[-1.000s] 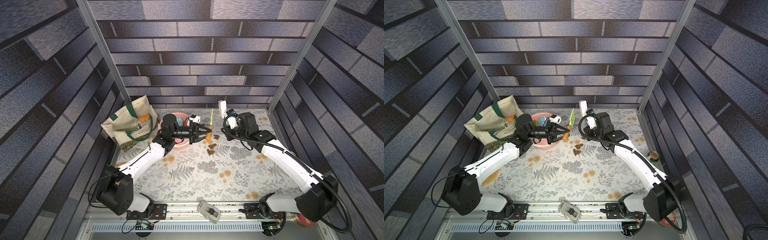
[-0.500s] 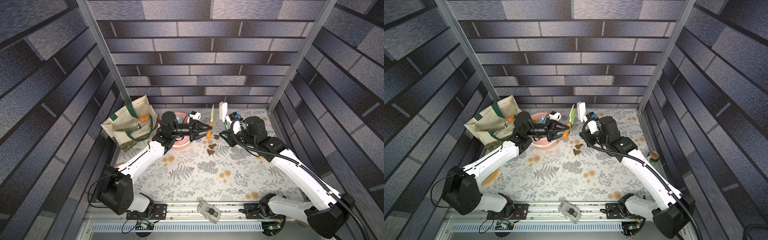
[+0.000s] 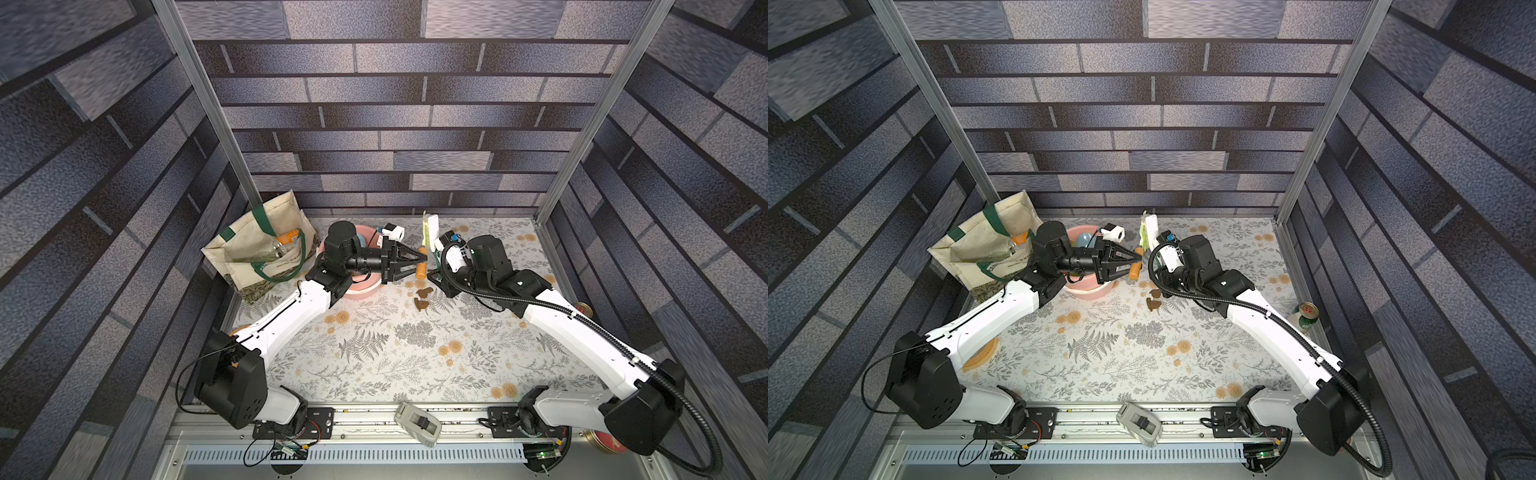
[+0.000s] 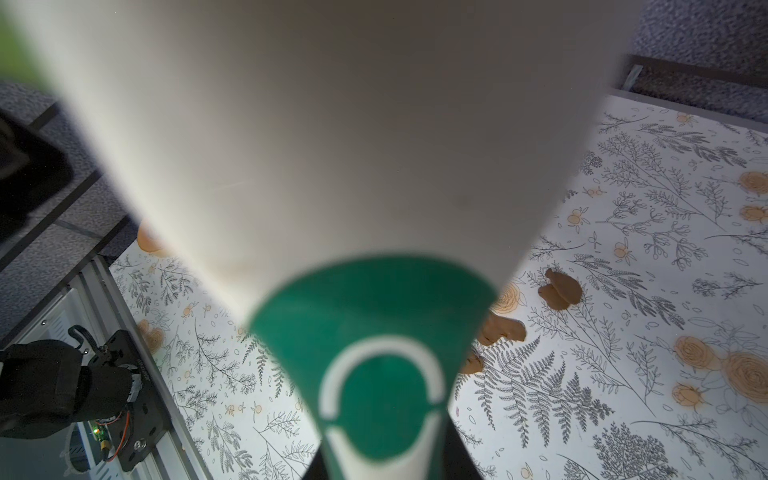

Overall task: Brush the soil off the hand trowel and place it into the bucket
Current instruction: Brush off the soil from the hand trowel.

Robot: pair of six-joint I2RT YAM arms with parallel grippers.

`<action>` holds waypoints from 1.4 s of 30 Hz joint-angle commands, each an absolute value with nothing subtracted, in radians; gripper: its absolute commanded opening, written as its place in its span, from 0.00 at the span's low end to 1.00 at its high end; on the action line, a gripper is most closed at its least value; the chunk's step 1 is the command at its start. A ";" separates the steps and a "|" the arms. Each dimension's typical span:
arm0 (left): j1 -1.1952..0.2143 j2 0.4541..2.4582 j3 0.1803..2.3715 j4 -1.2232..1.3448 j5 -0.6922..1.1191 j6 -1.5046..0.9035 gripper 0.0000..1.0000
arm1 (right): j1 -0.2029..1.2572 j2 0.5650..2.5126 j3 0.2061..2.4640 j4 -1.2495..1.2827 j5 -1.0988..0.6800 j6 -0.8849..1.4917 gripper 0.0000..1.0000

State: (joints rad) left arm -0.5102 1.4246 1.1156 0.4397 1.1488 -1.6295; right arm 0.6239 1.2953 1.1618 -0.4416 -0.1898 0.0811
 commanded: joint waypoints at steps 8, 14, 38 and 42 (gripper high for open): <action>-0.548 1.384 1.156 0.447 1.192 -1.558 0.16 | 0.629 1.424 1.255 -0.421 -0.122 0.000 0.03; -0.543 1.368 1.131 0.437 1.183 -1.549 0.16 | 0.591 1.468 1.323 -0.423 -0.119 -0.011 0.03; -0.285 1.265 1.245 -0.562 0.713 -0.655 0.17 | 0.469 1.618 1.381 -0.716 -0.109 0.129 0.04; -0.289 1.323 1.237 -0.589 0.458 -0.546 0.17 | 0.480 1.627 1.325 -0.752 -0.065 0.149 0.04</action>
State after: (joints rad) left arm -0.2863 1.2881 1.2148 -0.4957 0.6983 -0.7300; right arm 0.4709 1.6085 1.3586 -0.6796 -0.0902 0.1150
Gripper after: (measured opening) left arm 0.261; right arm 0.232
